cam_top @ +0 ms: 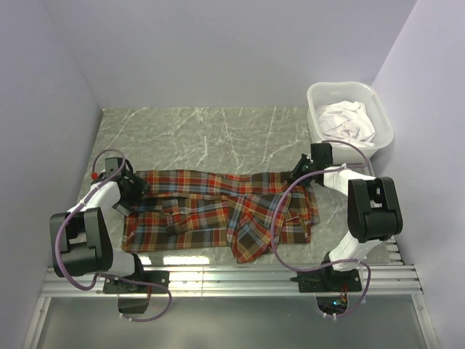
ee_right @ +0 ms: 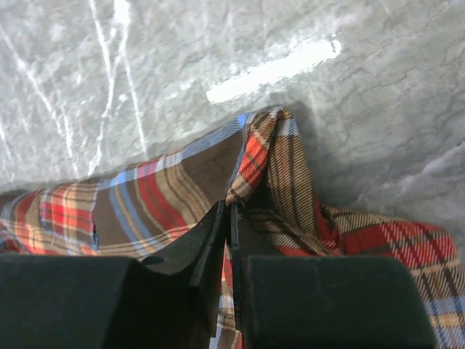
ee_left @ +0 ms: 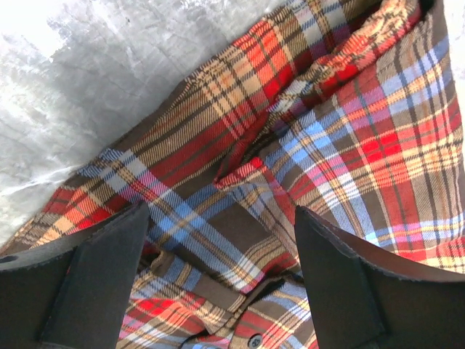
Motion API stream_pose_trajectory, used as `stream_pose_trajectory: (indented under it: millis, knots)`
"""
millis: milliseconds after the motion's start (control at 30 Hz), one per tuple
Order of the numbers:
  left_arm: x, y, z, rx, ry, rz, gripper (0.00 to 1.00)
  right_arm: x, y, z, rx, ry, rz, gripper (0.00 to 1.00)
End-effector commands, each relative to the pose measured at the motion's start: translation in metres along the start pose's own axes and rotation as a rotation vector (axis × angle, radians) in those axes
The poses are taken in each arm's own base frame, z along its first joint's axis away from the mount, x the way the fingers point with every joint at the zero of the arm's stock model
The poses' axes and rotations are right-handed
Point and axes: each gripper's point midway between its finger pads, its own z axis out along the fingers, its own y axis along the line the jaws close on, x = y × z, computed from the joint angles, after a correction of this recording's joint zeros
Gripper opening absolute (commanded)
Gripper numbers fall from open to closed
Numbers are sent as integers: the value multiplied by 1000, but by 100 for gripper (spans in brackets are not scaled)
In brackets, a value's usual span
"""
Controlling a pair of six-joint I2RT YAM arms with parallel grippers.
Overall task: Fold and stack the long sleeve shirts
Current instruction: Fold the shirt
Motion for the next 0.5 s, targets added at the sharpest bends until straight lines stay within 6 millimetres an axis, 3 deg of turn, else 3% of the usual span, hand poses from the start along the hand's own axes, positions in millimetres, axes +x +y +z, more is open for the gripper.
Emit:
stream_pose_trajectory:
  millis: [0,100,467]
  knots:
    - [1,-9,5,48,13,-60,88,-21,6,3,-4,-46,-13,12]
    - [3,-4,9,41,24,-83,88,-27,7,3,-1,-64,-18,0]
    - [4,10,16,7,47,-125,88,-68,24,0,-14,-150,-56,0]
